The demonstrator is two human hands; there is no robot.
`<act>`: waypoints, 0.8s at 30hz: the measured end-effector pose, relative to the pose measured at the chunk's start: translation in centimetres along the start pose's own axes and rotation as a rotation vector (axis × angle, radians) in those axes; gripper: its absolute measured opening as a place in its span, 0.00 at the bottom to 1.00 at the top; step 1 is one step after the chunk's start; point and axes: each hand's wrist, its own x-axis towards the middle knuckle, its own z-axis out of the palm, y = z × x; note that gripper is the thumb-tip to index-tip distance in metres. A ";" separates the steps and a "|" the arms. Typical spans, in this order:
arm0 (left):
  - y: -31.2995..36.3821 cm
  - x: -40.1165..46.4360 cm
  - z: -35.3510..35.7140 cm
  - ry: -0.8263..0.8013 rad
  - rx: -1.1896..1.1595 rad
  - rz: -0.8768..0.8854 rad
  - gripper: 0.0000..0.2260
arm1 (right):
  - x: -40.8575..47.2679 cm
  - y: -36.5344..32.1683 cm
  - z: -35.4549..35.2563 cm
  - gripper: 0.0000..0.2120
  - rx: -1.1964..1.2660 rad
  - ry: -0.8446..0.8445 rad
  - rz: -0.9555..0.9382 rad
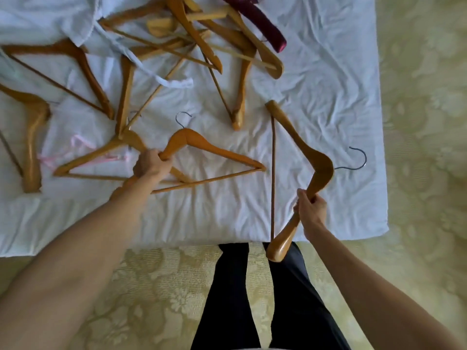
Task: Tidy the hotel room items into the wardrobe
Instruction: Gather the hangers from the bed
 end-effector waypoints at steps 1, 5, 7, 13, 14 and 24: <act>0.0 -1.8 -1.0 -0.041 -0.045 -0.033 0.14 | -1.4 -1.4 -0.7 0.13 0.023 -0.030 -0.007; 0.8 -9.6 -5.2 -0.260 -0.409 -0.053 0.18 | -7.2 -7.6 -3.6 0.15 0.085 -0.196 -0.112; 1.4 -13.2 -6.3 -0.329 -0.500 -0.040 0.19 | -9.7 -10.2 -4.7 0.15 0.043 -0.288 -0.203; 3.9 -24.1 -8.6 -0.200 -0.817 -0.026 0.13 | -15.6 -15.1 -6.9 0.19 -0.199 -0.659 -0.412; 4.2 -25.8 -8.7 -0.160 -0.874 -0.040 0.13 | -16.4 -15.6 -7.0 0.22 -0.229 -0.715 -0.459; 0.6 -38.1 -11.3 0.394 -1.344 -0.308 0.12 | -26.3 -17.4 -5.5 0.19 -0.502 -1.278 -0.803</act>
